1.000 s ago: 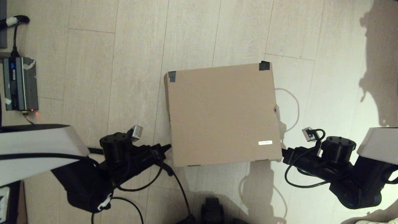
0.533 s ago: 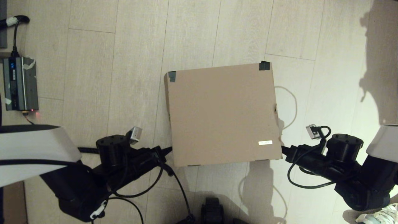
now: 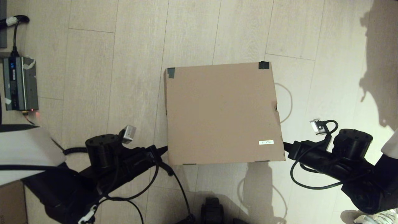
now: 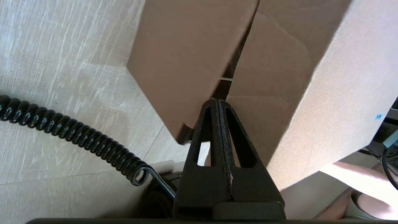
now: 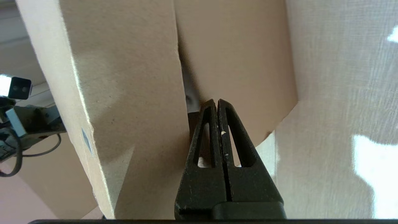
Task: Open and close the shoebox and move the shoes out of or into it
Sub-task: Open the shoe box
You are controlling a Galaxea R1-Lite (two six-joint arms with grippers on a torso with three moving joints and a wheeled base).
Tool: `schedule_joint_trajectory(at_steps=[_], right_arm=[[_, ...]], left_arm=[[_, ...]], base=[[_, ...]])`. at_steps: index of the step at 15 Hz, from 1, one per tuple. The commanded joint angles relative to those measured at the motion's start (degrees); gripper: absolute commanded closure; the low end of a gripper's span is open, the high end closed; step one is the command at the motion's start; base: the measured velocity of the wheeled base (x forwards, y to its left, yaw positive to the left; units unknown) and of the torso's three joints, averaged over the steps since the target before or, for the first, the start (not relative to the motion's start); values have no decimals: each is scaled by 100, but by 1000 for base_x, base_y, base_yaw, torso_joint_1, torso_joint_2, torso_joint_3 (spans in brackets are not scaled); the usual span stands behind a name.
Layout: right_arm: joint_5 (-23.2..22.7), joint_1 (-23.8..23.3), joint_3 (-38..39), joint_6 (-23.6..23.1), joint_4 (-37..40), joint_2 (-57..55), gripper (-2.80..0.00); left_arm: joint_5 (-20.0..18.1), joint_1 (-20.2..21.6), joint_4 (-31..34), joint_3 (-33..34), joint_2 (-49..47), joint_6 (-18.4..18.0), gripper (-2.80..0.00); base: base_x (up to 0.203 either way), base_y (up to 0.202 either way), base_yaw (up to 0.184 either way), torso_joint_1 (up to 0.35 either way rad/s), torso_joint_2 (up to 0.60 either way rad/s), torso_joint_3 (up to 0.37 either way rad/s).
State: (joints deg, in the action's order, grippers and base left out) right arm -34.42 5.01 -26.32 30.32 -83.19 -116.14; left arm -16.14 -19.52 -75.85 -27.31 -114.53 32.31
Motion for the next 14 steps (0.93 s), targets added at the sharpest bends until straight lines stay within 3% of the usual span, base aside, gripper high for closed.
schedule_joint_trajectory(at_steps=[1, 14], right_arm=[[-21, 9, 63, 18, -18, 283, 0], [-19, 108, -225, 17, 1663, 1965, 0]], left_arm=[[-12, -4, -44, 55, 186, 21, 0], [192, -293, 220, 270, 1274, 175, 0]], base=[[0, 0, 0, 0, 0, 0], [0, 0, 0, 0, 0, 0]])
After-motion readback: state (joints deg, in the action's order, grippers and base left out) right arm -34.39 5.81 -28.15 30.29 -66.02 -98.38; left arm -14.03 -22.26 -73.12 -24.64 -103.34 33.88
